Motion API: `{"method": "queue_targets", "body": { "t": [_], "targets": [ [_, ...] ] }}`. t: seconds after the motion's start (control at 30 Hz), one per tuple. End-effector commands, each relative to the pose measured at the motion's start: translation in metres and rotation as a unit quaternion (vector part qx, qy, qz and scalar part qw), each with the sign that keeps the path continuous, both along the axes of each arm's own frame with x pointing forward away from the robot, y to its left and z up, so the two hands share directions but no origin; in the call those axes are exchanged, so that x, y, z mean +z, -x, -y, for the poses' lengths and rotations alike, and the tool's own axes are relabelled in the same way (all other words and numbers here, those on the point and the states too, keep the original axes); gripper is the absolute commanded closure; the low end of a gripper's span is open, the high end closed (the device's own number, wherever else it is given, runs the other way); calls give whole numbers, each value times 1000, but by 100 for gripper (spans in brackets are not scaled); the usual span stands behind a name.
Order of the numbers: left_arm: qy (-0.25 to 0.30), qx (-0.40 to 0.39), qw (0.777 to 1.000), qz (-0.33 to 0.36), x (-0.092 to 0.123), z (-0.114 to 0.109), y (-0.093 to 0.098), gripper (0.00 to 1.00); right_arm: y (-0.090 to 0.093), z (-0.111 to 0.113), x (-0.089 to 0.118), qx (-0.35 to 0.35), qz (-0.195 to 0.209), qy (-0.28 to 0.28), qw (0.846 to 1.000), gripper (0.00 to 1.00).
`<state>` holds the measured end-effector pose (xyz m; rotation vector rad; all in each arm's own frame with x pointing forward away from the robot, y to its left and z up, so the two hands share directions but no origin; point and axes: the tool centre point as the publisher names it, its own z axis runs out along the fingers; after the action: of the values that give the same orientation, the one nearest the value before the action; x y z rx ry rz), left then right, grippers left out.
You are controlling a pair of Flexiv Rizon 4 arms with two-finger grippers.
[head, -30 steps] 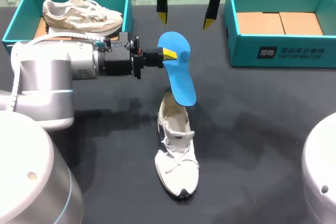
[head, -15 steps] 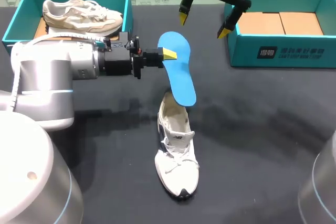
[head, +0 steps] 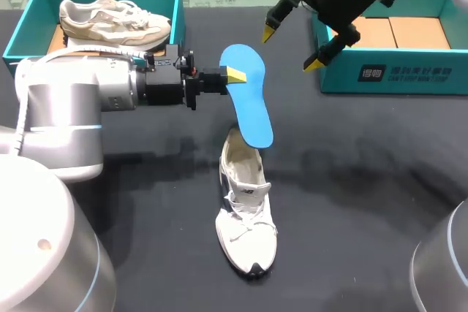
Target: Take the shoe out of the shoebox, open the shoe tongue, remove and reinsert the insole, then place the shoe into the shoebox
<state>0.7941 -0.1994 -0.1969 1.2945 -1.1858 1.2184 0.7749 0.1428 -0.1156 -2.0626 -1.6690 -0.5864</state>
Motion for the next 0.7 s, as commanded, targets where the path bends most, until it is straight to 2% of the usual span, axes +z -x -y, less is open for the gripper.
{"method": "queue_targets", "body": {
  "t": [0.03, 0.3, 0.7],
  "targets": [
    [-2, -1, 1000, 0, 0, 0, 0, 100, 0, -1, -19, -12, 40, -191, 981, 0],
    [-2, -1, 1000, 0, 0, 0, 0, 100, 3, 1, -37, -26, 58, -241, 969, 0],
    [-2, -1, 1000, 0, 0, 0, 0, 100, -2, 12, -38, -17, 55, -267, 962, 0]
  ]
}}
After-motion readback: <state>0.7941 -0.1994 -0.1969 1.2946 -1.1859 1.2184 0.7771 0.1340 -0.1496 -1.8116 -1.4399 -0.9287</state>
